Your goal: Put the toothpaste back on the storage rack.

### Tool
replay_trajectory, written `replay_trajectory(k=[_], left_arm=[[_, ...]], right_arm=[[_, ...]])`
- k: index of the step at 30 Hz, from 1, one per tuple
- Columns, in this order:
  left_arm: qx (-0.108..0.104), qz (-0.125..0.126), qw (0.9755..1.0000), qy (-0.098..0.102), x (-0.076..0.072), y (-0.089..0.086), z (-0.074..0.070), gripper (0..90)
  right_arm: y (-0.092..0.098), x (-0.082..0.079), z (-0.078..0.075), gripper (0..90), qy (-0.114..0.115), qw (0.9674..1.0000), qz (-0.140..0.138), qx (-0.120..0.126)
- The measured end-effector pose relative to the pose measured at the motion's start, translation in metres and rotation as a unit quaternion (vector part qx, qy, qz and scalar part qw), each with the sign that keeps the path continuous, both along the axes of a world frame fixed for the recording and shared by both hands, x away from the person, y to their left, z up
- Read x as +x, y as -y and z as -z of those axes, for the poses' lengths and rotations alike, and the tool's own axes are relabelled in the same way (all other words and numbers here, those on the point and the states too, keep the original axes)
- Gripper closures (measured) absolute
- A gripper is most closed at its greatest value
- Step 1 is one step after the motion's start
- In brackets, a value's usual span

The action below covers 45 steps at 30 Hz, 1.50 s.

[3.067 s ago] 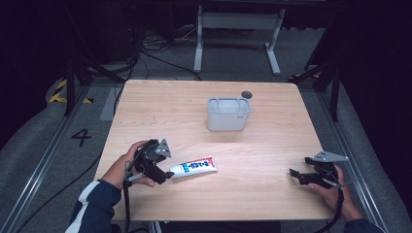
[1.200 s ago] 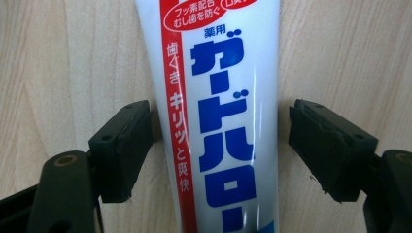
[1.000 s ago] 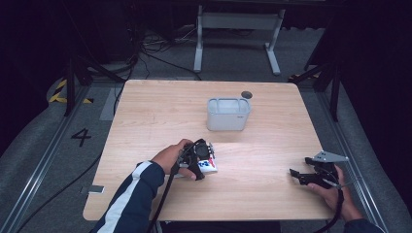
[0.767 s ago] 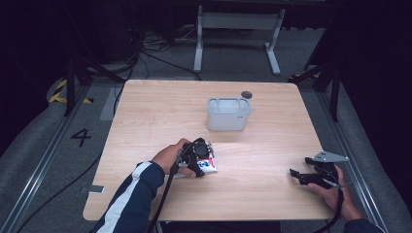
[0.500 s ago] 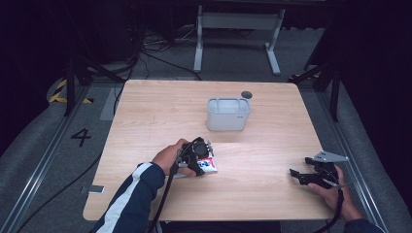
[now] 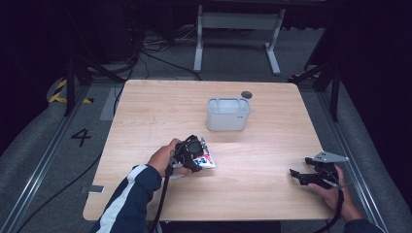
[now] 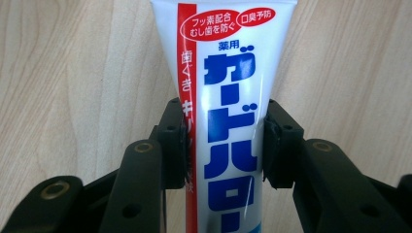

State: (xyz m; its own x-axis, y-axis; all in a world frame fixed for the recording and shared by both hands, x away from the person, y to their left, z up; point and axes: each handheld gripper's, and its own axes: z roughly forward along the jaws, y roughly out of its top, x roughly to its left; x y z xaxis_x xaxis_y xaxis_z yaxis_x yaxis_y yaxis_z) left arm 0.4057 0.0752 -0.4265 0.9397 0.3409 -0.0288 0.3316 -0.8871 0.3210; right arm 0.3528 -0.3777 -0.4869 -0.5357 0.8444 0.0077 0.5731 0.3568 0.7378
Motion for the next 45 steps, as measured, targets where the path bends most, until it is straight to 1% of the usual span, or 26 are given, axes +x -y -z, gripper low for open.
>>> replay_trajectory(k=[4, 5, 6, 9, 10, 11, 12, 13, 14, 17, 20, 23, 25, 28, 30, 31, 32, 34, 35, 36, 38, 39, 40, 41, 43, 45], left_arm=[[-0.023, -0.011, 0.9996, 0.011, -0.002, -0.01, -0.008, 61.6], [-0.028, -0.013, 0.9995, 0.01, -0.003, -0.012, -0.01, 61.7], [-0.033, -0.015, 0.9992, 0.015, -0.004, -0.013, -0.012, 61.9], [-0.048, -0.014, 0.9985, 0.023, -0.005, -0.017, -0.017, 62.5], [-0.051, -0.017, 0.9983, 0.022, -0.006, -0.018, -0.019, 62.7], [-0.056, -0.013, 0.998, 0.027, -0.006, -0.019, -0.021, 62.8], [-0.063, -0.019, 0.9975, 0.026, -0.007, -0.019, -0.022, 62.9], [-0.067, -0.019, 0.9971, 0.029, -0.007, -0.02, -0.024, 62.9], [-0.069, -0.015, 0.997, 0.031, -0.007, -0.021, -0.026, 63.0], [-0.081, -0.02, 0.9957, 0.041, -0.009, -0.022, -0.03, 63.2], [-0.095, -0.017, 0.9941, 0.05, -0.01, -0.023, -0.034, 63.3], [-0.102, -0.021, 0.993, 0.055, -0.011, -0.023, -0.036, 63.3], [-0.108, -0.024, 0.9924, 0.055, -0.011, -0.024, -0.037, 63.4], [-0.115, -0.028, 0.9909, 0.063, -0.011, -0.024, -0.038, 63.5], [-0.117, -0.025, 0.9905, 0.067, -0.011, -0.025, -0.04, 63.4], [-0.124, -0.029, 0.9894, 0.069, -0.011, -0.025, -0.04, 63.5], [-0.123, -0.027, 0.9893, 0.073, -0.01, -0.026, -0.041, 63.5], [-0.14, -0.037, 0.9856, 0.087, -0.01, -0.029, -0.042, 63.4], [-0.148, -0.042, 0.9842, 0.088, -0.01, -0.03, -0.042, 63.4], [-0.148, -0.042, 0.9842, 0.088, -0.01, -0.03, -0.042, 63.5], [-0.156, -0.053, 0.9815, 0.097, -0.01, -0.032, -0.044, 63.4], [-0.163, -0.057, 0.9796, 0.102, -0.009, -0.032, -0.044, 63.4], [-0.163, -0.058, 0.9794, 0.103, -0.009, -0.033, -0.045, 63.5], [-0.17, -0.061, 0.9777, 0.107, -0.008, -0.034, -0.045, 63.5], [-0.179, -0.065, 0.9759, 0.108, -0.007, -0.035, -0.045, 63.5], [-0.184, -0.073, 0.9735, 0.115, -0.006, -0.036, -0.045, 63.5]], right_arm=[[0.0, 0.0, 0.0, 15.1, 0.0, 1.0, 0.0, 0.0], [0.0, 0.0, 0.0, 15.1, 0.0, 1.0, 0.0, 0.0], [0.0, 0.0, 0.0, 15.1, 0.0, 1.0, 0.0, 0.0], [0.0, 0.0, 0.0, 15.1, -0.001, 1.0, 0.001, 0.0], [0.0, 0.0, 0.0, 15.1, -0.001, 1.0, 0.001, 0.0], [0.0, 0.0, 0.0, 15.1, -0.001, 1.0, 0.001, 0.0], [0.0, 0.0, 0.0, 15.1, -0.001, 1.0, 0.001, 0.0], [0.0, 0.0, 0.0, 15.1, -0.001, 1.0, 0.001, 0.0], [0.0, 0.0, 0.0, 15.1, -0.001, 1.0, 0.001, 0.0], [0.0, -0.001, 0.0, 15.1, -0.001, 1.0, 0.001, 0.0], [0.0, -0.001, 0.0, 15.1, -0.001, 1.0, 0.001, 0.0], [0.0, -0.001, 0.0, 15.1, -0.001, 1.0, 0.001, 0.0], [0.0, -0.001, 0.0, 15.1, -0.001, 1.0, 0.001, 0.0], [0.0, -0.001, 0.0, 15.1, -0.001, 1.0, 0.0, 0.0], [0.0, -0.001, 0.0, 15.1, -0.001, 1.0, 0.0, 0.0], [0.0, -0.001, 0.0, 15.1, -0.001, 1.0, 0.0, 0.0], [0.0, -0.001, 0.0, 15.1, -0.001, 1.0, 0.0, 0.0], [0.0, -0.001, 0.0, 15.1, -0.001, 1.0, 0.0, 0.0], [0.0, -0.001, 0.0, 15.1, -0.001, 1.0, 0.0, 0.0], [0.0, -0.001, 0.0, 15.1, -0.001, 1.0, 0.0, 0.0], [0.0, -0.001, 0.0, 15.1, 0.0, 1.0, 0.0, 0.0], [0.0, -0.001, 0.0, 15.2, -0.001, 1.0, 0.0, 0.0], [0.0, -0.001, 0.0, 15.1, -0.001, 1.0, 0.0, 0.0], [0.0, -0.001, 0.0, 15.1, -0.001, 1.0, 0.0, 0.0], [0.0, -0.001, 0.0, 15.1, -0.001, 1.0, 0.0, 0.0], [0.0, -0.001, 0.0, 15.1, -0.001, 1.0, 0.0, 0.0]])
